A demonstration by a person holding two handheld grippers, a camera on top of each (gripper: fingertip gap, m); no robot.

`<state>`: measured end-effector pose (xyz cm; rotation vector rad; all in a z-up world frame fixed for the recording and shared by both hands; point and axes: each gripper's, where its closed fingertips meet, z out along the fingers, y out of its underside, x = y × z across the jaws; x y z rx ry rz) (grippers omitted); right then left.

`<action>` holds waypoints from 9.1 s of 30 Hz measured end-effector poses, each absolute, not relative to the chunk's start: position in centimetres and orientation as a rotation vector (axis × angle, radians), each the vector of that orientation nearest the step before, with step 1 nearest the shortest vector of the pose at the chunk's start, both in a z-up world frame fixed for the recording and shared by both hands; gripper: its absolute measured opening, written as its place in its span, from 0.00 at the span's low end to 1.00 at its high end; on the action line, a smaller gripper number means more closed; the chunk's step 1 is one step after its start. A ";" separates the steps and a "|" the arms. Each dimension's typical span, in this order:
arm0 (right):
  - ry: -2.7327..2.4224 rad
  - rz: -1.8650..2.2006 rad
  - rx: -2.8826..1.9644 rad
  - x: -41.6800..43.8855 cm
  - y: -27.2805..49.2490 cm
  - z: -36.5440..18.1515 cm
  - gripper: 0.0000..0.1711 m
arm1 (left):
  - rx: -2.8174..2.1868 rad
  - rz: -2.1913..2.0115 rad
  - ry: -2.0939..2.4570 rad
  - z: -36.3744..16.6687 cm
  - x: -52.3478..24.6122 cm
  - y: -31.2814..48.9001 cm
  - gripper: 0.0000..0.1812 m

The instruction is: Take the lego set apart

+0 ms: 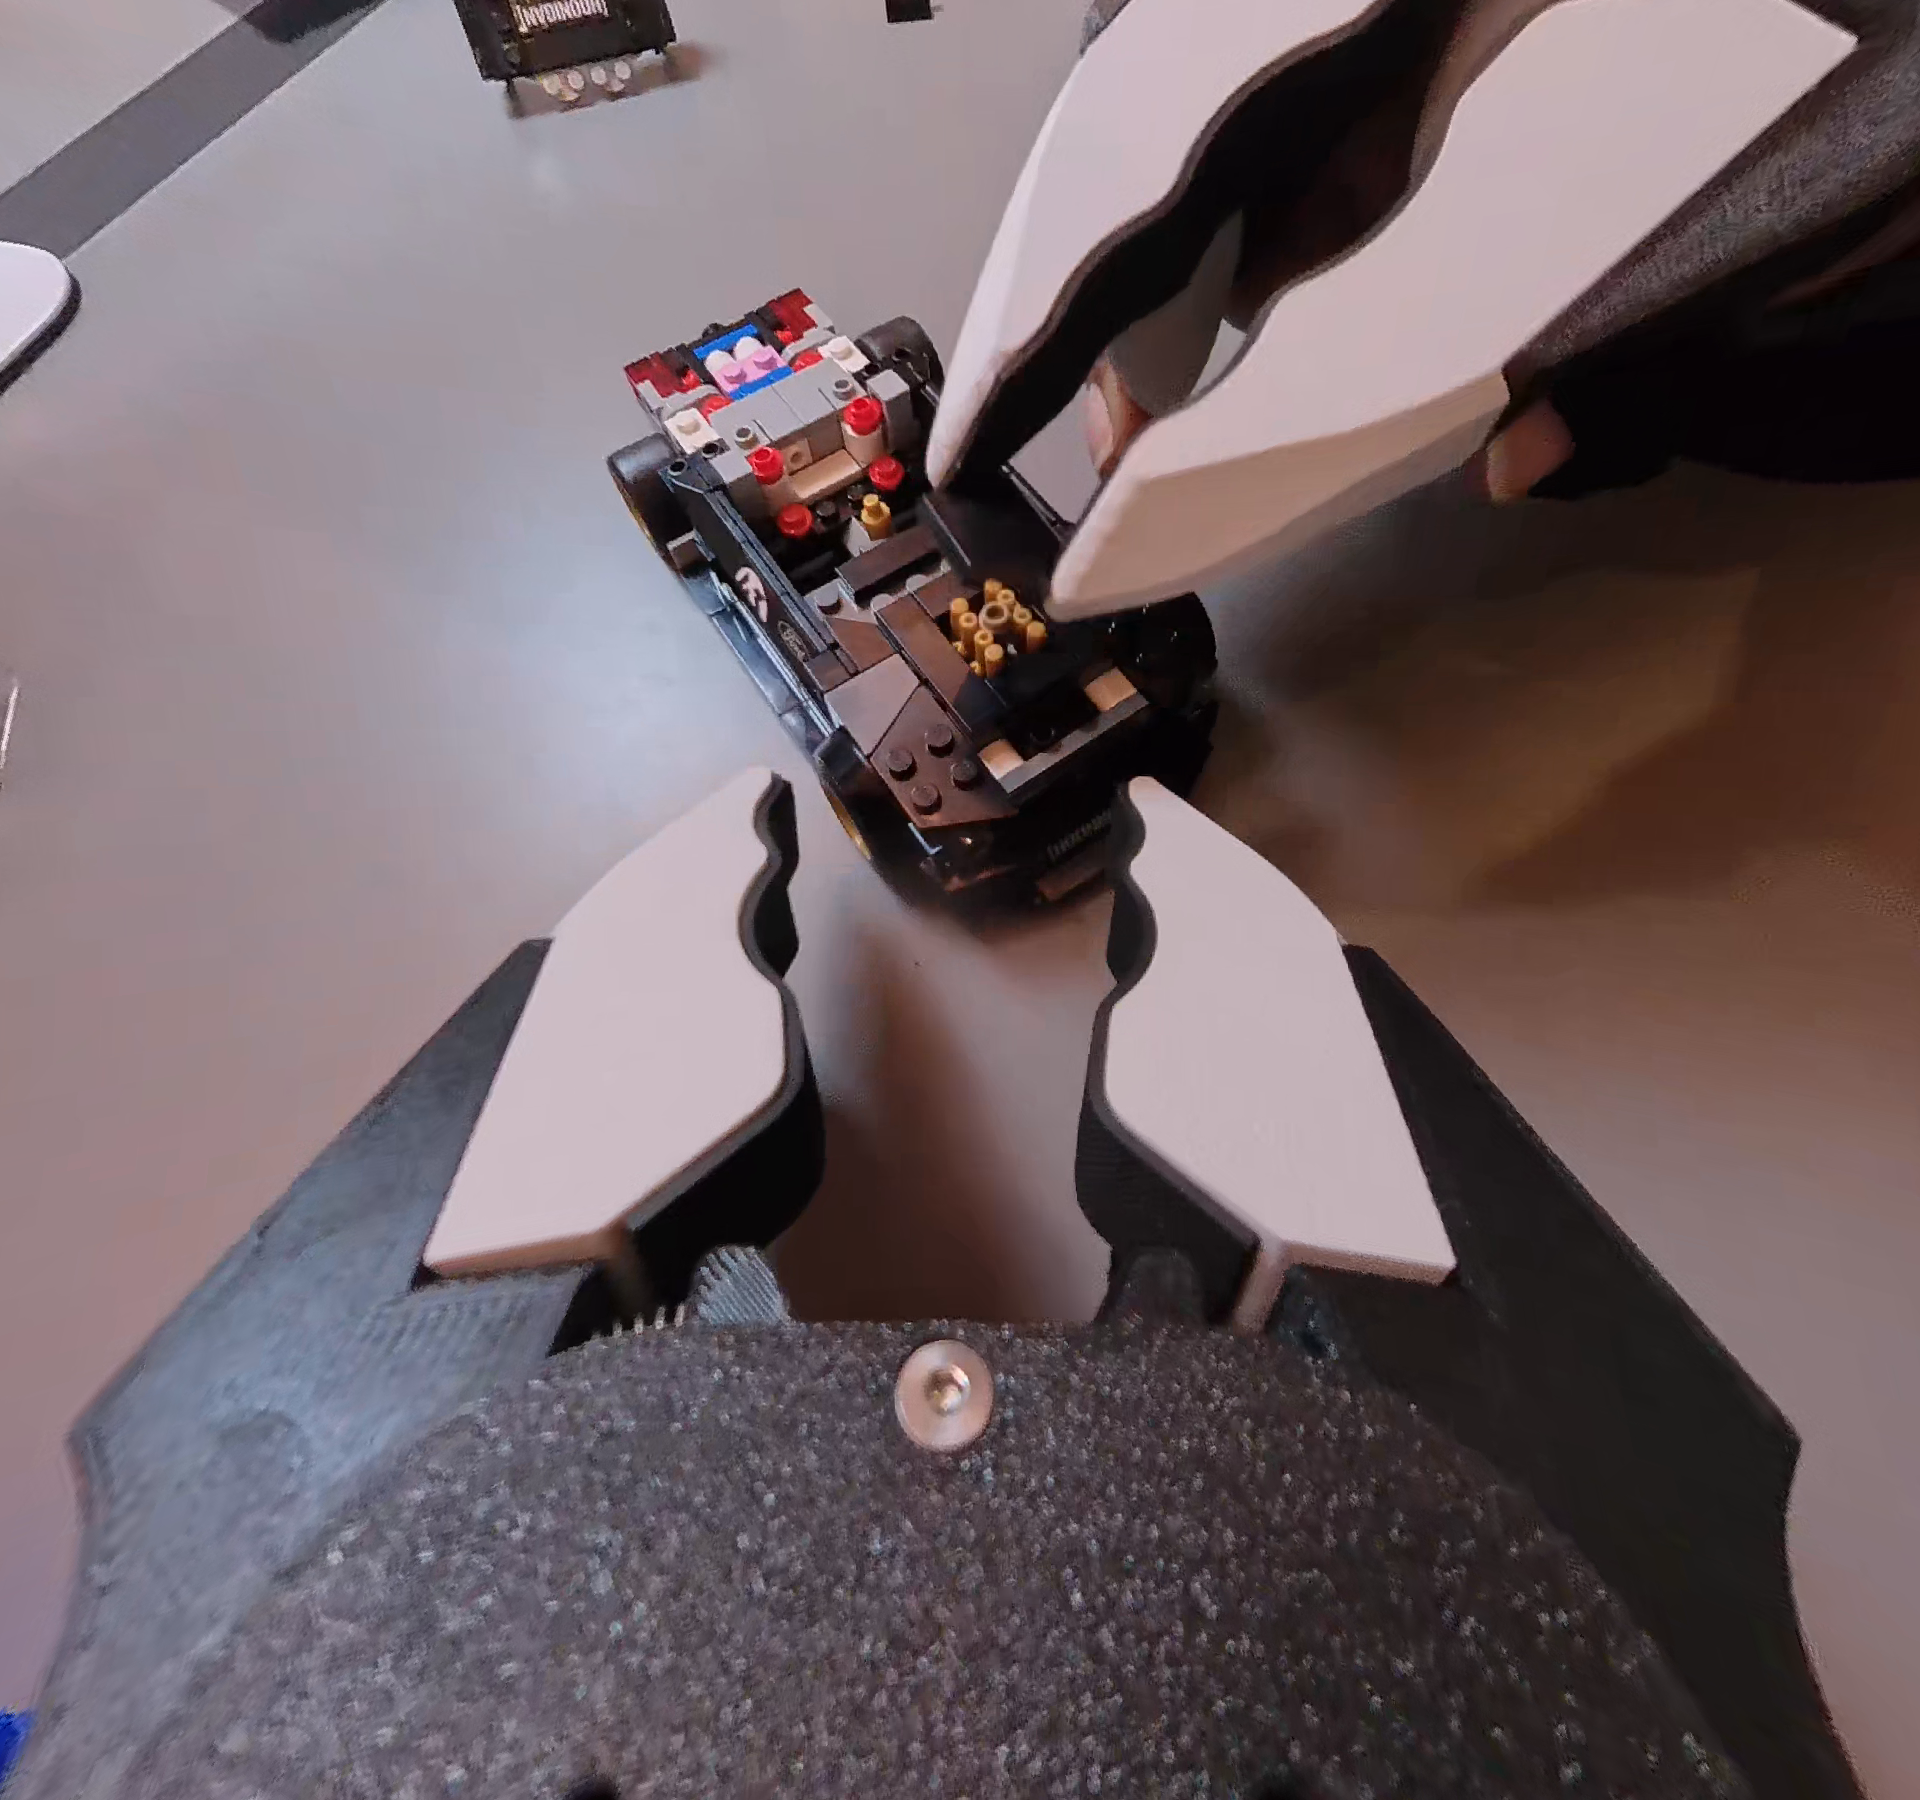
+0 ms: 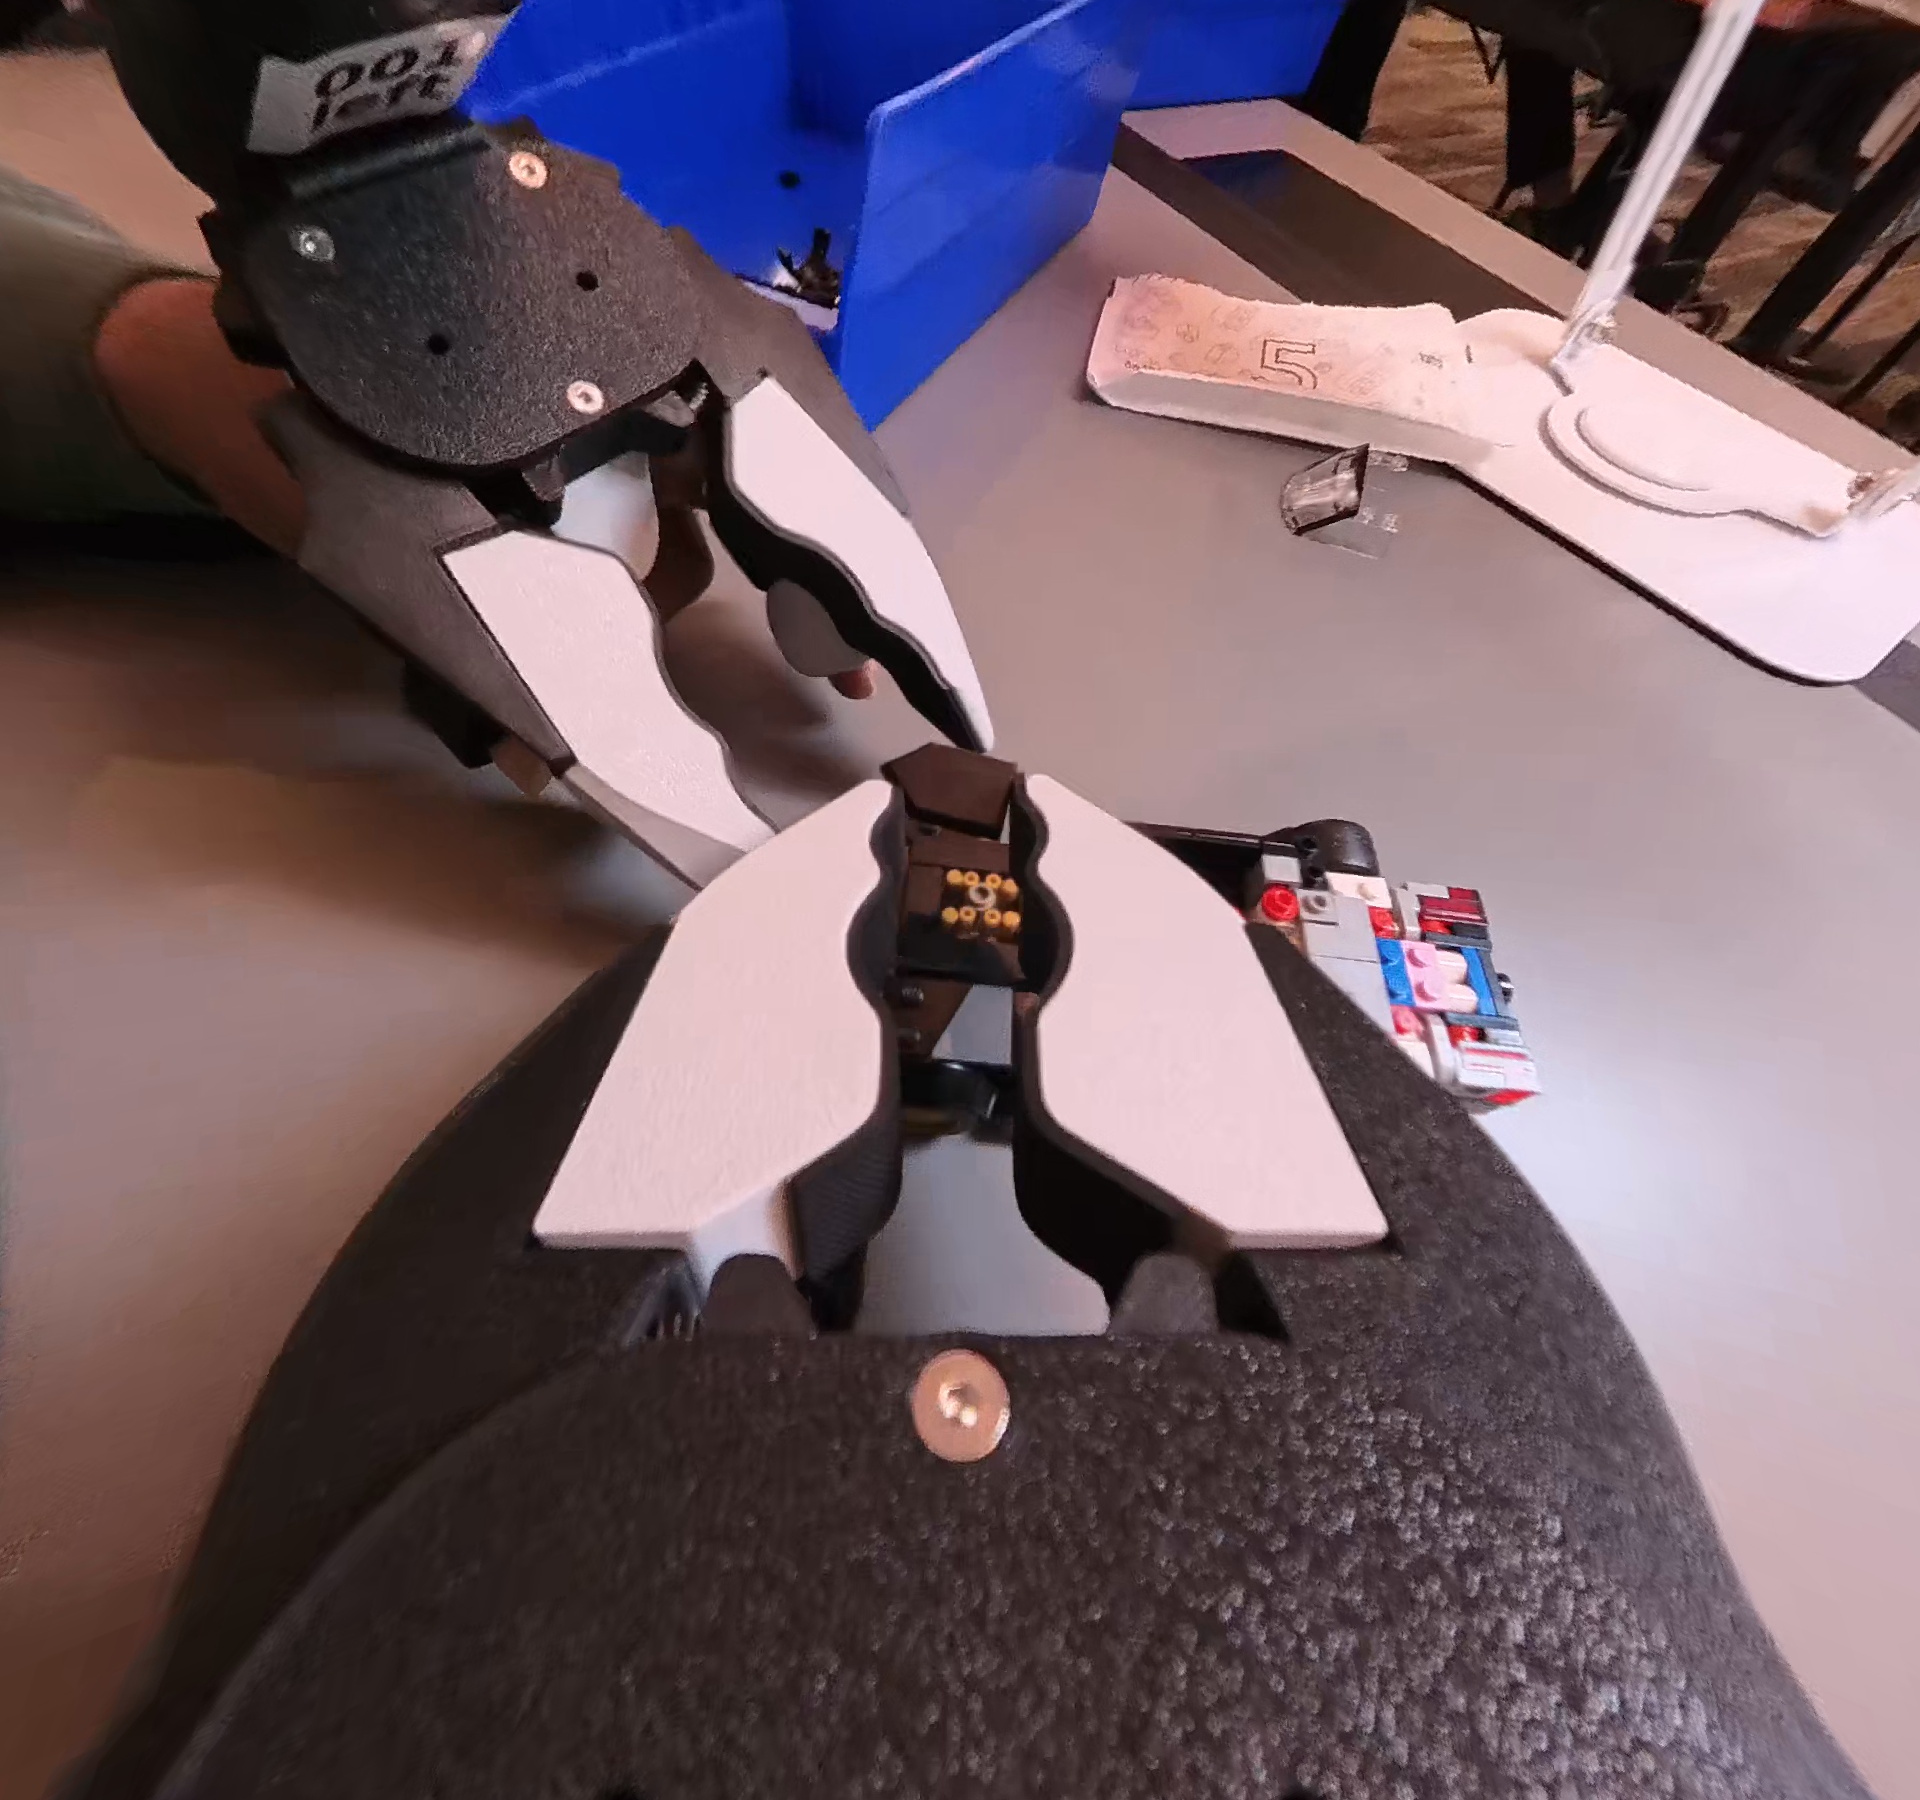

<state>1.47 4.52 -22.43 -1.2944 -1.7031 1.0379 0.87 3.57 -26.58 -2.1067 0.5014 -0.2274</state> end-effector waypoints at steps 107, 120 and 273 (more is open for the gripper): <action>-1.295 1.022 -1.345 2.1 12.7 -19.5 0.06 | -1.667 0.411 0.079 -15.0 -16.0 -2.3 0.00; -1.303 1.001 -1.265 2.9 11.3 -18.0 0.10 | -1.749 0.351 0.083 -16.9 -14.3 -0.5 0.09; -1.265 0.877 -1.322 4.2 14.3 -19.6 0.08 | -1.611 0.081 0.138 -15.3 -8.3 2.2 0.00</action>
